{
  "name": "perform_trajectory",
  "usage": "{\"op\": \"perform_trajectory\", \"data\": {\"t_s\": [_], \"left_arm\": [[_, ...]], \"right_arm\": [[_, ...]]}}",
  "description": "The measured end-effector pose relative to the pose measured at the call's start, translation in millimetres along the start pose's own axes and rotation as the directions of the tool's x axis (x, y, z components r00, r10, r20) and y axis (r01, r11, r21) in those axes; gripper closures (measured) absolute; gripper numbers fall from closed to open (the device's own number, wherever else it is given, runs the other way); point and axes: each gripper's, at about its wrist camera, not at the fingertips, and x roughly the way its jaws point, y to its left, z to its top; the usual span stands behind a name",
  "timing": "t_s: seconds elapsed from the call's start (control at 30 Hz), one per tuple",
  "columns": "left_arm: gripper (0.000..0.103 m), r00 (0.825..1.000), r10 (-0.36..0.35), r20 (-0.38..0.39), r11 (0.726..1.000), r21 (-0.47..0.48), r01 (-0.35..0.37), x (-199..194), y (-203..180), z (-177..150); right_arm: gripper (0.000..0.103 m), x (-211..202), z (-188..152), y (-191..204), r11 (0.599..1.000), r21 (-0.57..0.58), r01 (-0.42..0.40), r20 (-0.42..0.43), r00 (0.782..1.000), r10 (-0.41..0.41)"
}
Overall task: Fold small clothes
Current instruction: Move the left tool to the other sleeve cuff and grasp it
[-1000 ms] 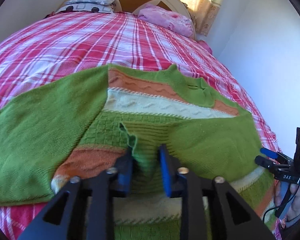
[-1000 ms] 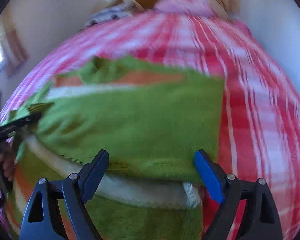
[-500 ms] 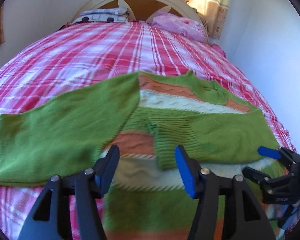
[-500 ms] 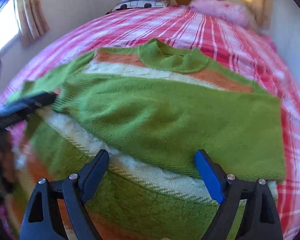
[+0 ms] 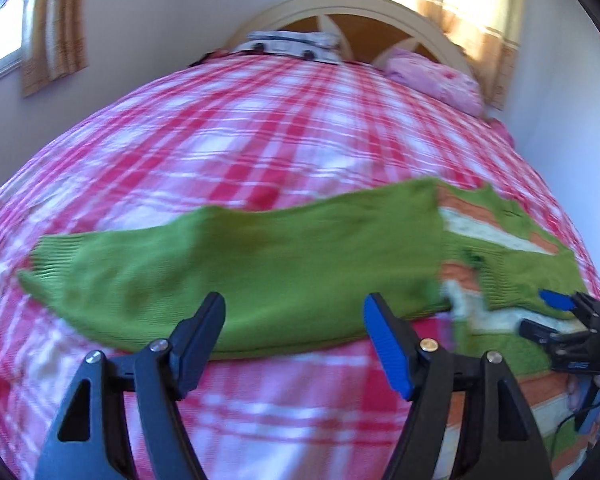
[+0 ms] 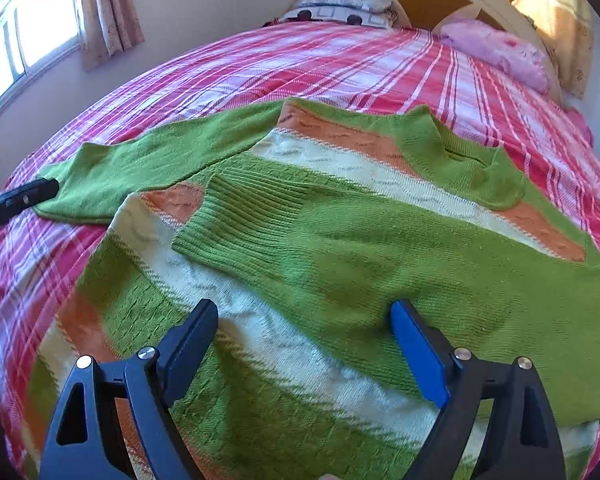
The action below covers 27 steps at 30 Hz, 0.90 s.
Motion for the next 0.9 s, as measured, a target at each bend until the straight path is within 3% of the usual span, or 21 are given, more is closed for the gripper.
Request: {"op": "perform_trajectory", "data": {"t_s": [0.07,0.17,0.33,0.47,0.7,0.9], "left_arm": [[0.027,0.999,0.036,-0.003,0.999,-0.018,-0.036,0,19,-2],[0.027,0.995,0.09,-0.029,0.993,-0.078,-0.092,1,59,-8],[0.027,0.983,0.178,-0.053,0.963,-0.196,-0.185,-6,119,-18],[0.027,0.976,0.212,-0.041,0.941,-0.26,-0.215,-8,148,-16],[0.027,0.973,0.227,-0.039,0.916,-0.332,-0.227,6,169,-8],[0.027,0.969,0.237,-0.065,0.903,-0.353,-0.244,22,172,-3]], "right_arm": [[0.014,-9,-4,4,1.0,-0.012,-0.023,0.009,1.0,0.023],[0.015,-24,-10,14,0.999,-0.051,0.009,0.052,0.999,-0.007],[0.015,-47,-25,27,0.997,-0.074,0.004,0.097,0.995,0.003],[0.015,-56,-42,48,0.989,-0.147,0.028,0.109,0.994,-0.012],[0.015,-54,-68,74,0.962,-0.26,0.09,0.117,0.991,-0.061],[0.014,-53,-70,69,0.972,-0.227,0.068,0.111,0.993,-0.044]]}}
